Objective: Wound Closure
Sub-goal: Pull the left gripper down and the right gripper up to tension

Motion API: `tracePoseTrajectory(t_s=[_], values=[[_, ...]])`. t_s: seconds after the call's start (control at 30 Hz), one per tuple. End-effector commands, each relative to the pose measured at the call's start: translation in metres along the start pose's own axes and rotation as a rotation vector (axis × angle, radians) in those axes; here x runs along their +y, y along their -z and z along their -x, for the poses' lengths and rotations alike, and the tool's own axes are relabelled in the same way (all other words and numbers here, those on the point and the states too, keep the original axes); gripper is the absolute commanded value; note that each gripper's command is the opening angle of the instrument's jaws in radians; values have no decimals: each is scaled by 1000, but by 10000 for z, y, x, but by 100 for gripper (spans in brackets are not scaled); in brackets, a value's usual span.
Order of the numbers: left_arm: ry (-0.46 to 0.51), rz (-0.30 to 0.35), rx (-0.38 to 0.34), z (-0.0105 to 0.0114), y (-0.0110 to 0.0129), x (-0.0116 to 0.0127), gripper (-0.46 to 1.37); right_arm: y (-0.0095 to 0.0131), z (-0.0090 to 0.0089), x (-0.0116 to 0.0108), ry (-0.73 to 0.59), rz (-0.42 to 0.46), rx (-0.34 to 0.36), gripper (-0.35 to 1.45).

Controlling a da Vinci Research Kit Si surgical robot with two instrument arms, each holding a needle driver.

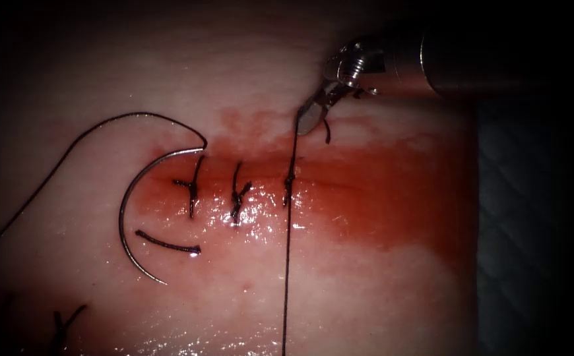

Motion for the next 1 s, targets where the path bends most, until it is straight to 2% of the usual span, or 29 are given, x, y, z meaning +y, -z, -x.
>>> tracePoseTrajectory(t_s=[0.03,0.63,1.0], values=[[0,10,-5,1,2,3,-35,0,0,0,2,9,3,-35],[3,2,-8,-3,6,8,-35,5,-2,6,30,27,25,-35],[10,0,-8,-4,4,1,-35,-1,-2,1,28,18,35,-35]])
